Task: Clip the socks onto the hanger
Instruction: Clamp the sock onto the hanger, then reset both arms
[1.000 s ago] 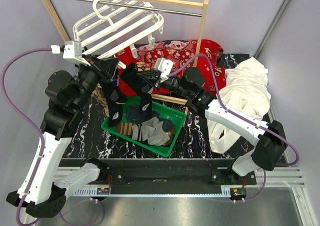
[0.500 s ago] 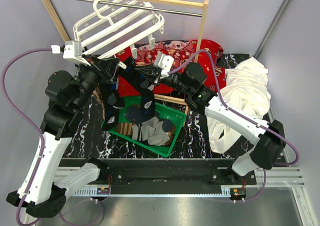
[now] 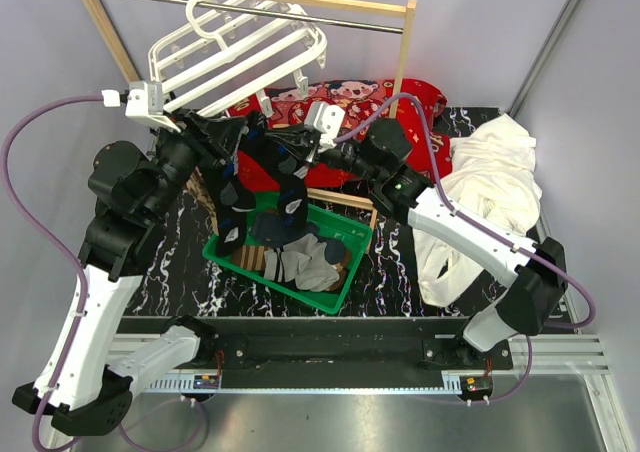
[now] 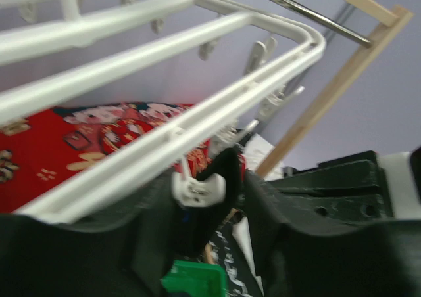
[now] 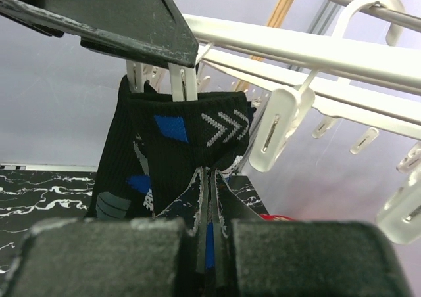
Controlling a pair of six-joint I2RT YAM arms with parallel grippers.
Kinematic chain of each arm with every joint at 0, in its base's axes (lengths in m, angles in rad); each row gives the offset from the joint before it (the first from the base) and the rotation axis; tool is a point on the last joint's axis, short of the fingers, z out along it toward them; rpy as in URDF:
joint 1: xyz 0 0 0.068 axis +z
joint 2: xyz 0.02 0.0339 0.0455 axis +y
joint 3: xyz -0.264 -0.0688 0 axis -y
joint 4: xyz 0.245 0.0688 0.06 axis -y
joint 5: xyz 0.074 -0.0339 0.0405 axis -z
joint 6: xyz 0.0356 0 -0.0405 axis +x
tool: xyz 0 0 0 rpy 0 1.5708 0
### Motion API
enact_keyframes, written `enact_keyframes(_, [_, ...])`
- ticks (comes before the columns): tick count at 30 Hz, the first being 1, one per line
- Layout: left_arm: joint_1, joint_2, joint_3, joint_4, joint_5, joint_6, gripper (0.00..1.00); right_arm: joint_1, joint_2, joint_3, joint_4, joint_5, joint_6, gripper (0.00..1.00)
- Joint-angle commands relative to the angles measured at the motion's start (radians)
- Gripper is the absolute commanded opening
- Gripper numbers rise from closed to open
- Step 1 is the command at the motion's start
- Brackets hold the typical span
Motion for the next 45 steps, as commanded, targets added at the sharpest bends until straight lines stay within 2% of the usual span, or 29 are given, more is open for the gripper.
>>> enact_keyframes(1, [0.001, -0.018, 0.041, 0.044, 0.027, -0.001, 0.58, -0.009, 0.003, 0.054, 0.036, -0.023, 0.004, 0.0])
enact_keyframes(2, [0.001, -0.021, 0.043, 0.042, 0.024, -0.001, 0.61, -0.008, 0.003, 0.054, 0.036, -0.023, 0.005, 0.0])
enact_keyframes(3, [0.001, -0.021, 0.044, 0.039, 0.016, 0.004, 0.68, -0.008, 0.003, 0.057, 0.036, -0.023, 0.007, 0.0])
enact_keyframes(11, [0.001, -0.034, 0.067, 0.021, -0.011, 0.022, 0.86, -0.006, 0.012, 0.076, 0.034, -0.029, 0.019, 0.0])
enact_keyframes(14, [0.001, -0.05, 0.067, 0.011, -0.025, 0.031, 0.91, -0.008, 0.027, 0.086, 0.034, -0.04, 0.033, 0.05])
enact_keyframes(16, [0.001, -0.06, 0.067, 0.001, -0.031, 0.036, 0.94, -0.008, 0.035, 0.094, 0.03, -0.048, 0.042, 0.13])
enact_keyframes(17, [0.001, -0.065, 0.067, -0.002, -0.031, 0.042, 0.95, -0.008, 0.041, 0.103, 0.019, -0.049, 0.05, 0.2])
enact_keyframes(18, [0.001, -0.076, 0.069, -0.007, -0.045, 0.046, 0.96, -0.008, 0.041, 0.105, 0.016, -0.045, 0.053, 0.34])
enact_keyframes(20, [0.001, -0.088, 0.069, -0.024, -0.076, 0.065, 0.99, -0.008, 0.035, 0.1, 0.007, -0.029, 0.06, 0.46])
enact_keyframes(21, [0.001, -0.102, 0.069, -0.03, -0.087, 0.073, 0.99, -0.006, 0.03, 0.097, 0.001, -0.002, 0.062, 0.58])
enact_keyframes(23, [0.001, -0.119, 0.067, -0.053, -0.125, 0.097, 0.99, -0.008, 0.013, 0.088, -0.025, 0.038, 0.065, 0.67])
enact_keyframes(24, [0.001, -0.14, 0.066, -0.062, -0.139, 0.105, 0.99, -0.008, 0.007, 0.085, -0.038, 0.085, 0.065, 0.76])
enact_keyframes(28, [0.001, -0.208, 0.05, -0.119, -0.229, 0.146, 0.99, -0.006, -0.046, 0.028, -0.116, 0.225, 0.067, 0.9])
enact_keyframes(33, [0.001, -0.327, 0.007, -0.166, -0.372, 0.197, 0.99, -0.015, -0.157, -0.045, -0.217, 0.433, 0.097, 0.99])
enact_keyframes(40, [0.001, -0.514, -0.106, -0.18, -0.53, 0.266, 0.99, -0.028, -0.361, -0.209, -0.395, 0.803, 0.169, 1.0])
enact_keyframes(45, [-0.001, -0.671, -0.201, -0.217, -0.616, 0.275, 0.99, -0.043, -0.575, -0.375, -0.476, 1.101, 0.237, 1.0])
